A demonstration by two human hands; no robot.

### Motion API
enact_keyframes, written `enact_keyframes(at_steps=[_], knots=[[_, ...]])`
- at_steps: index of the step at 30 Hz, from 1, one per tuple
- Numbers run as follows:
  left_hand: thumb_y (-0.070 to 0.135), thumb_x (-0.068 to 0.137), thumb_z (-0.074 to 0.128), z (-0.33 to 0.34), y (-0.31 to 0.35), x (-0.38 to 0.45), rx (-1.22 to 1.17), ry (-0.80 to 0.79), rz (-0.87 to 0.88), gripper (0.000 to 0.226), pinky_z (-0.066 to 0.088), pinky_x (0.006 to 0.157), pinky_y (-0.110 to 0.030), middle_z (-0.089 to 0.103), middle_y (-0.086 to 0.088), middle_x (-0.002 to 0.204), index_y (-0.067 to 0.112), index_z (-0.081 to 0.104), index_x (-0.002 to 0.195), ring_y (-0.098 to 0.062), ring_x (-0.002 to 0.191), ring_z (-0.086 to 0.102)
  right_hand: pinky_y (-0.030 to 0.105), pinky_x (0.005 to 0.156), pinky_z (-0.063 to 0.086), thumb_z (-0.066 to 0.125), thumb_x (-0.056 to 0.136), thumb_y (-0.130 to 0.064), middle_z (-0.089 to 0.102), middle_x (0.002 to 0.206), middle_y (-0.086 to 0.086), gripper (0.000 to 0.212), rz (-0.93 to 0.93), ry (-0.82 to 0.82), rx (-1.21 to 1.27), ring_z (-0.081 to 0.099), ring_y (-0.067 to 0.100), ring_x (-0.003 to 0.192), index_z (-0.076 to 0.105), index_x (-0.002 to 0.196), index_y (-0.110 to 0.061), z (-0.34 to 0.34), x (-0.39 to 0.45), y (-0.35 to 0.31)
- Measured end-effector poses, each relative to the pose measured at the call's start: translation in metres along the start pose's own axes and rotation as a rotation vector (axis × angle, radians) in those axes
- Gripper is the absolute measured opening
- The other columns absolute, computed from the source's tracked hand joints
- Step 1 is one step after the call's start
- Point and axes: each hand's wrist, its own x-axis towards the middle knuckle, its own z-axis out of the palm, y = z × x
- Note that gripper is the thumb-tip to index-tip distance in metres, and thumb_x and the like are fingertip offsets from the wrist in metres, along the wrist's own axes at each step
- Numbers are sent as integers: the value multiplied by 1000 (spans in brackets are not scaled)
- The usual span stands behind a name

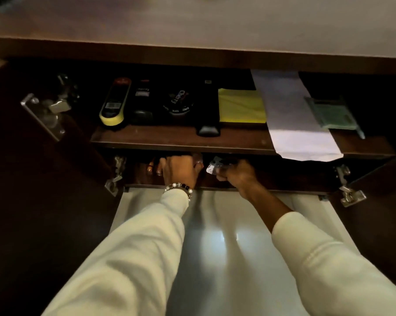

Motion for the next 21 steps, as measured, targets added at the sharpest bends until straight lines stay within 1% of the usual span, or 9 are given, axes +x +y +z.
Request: enact_keyframes(at_steps=[2, 4, 7, 10, 13, 16, 19, 20, 21], knots=[[46, 90, 56, 9, -2, 10, 20, -12, 7, 32, 27, 101, -39, 68, -8, 110, 21, 69, 106, -32, 110, 57, 37, 93, 50, 73, 82, -17, 71, 98, 8, 23, 25, -10, -85, 67, 24, 96, 67, 100, -3, 5, 8, -3], [45, 90, 58, 17, -6, 15, 34, -6, 19, 32, 25, 104, -40, 66, -5, 118, 25, 65, 114, -30, 113, 56, 32, 93, 47, 67, 87, -20, 68, 104, 9, 27, 25, -10, -112, 63, 25, 104, 65, 107, -2, 11, 11, -3], [42, 90, 59, 22, -9, 19, 50, 7, 39, 36, 25, 105, -40, 61, -3, 126, 27, 60, 123, -29, 119, 53, 33, 92, 44, 65, 89, -24, 61, 119, 12, 36, 14, 47, -223, 56, 31, 112, 60, 118, -4, 16, 17, 0], [39, 89, 60, 23, -10, 19, 26, 7, 48, 29, 24, 104, -39, 64, -4, 121, 27, 63, 115, -29, 116, 54, 35, 93, 48, 63, 89, -26, 65, 113, 12, 29, 14, 17, -300, 60, 30, 109, 62, 106, -3, 17, 23, 6], [41, 89, 59, 20, -11, 18, 63, -8, 68, 25, 22, 104, -40, 63, -2, 120, 28, 64, 110, -29, 115, 54, 41, 98, 47, 61, 90, -28, 63, 118, 16, 36, -23, 18, -396, 58, 34, 112, 61, 117, -3, 16, 19, 5], [42, 90, 59, 14, -11, 14, 111, -31, 66, 28, 21, 105, -43, 63, -5, 119, 24, 65, 110, -31, 115, 52, 37, 102, 42, 60, 91, -23, 59, 125, 16, 37, -75, 73, -444, 53, 34, 119, 57, 122, -3, 10, 11, 4], [38, 92, 56, 6, -10, 6, 157, -36, 59, 25, 25, 103, -42, 67, -9, 108, 19, 68, 104, -33, 109, 53, 41, 100, 46, 64, 86, -14, 64, 115, 14, 17, -115, 78, -368, 58, 32, 112, 65, 103, -11, 4, 3, 8], [37, 93, 56, 4, -9, 3, 155, -31, 53, 25, 25, 102, -42, 66, -11, 108, 18, 67, 104, -33, 110, 52, 42, 96, 49, 66, 84, -11, 65, 110, 13, 10, -108, 79, -309, 60, 30, 108, 64, 92, -16, 1, 0, 10], [36, 93, 55, 1, -8, -3, 146, -29, 51, 27, 25, 102, -41, 65, -12, 110, 16, 66, 108, -34, 113, 49, 41, 93, 51, 67, 83, -9, 66, 105, 11, 10, -100, 79, -255, 62, 28, 104, 63, 86, -18, -2, -5, 11]])
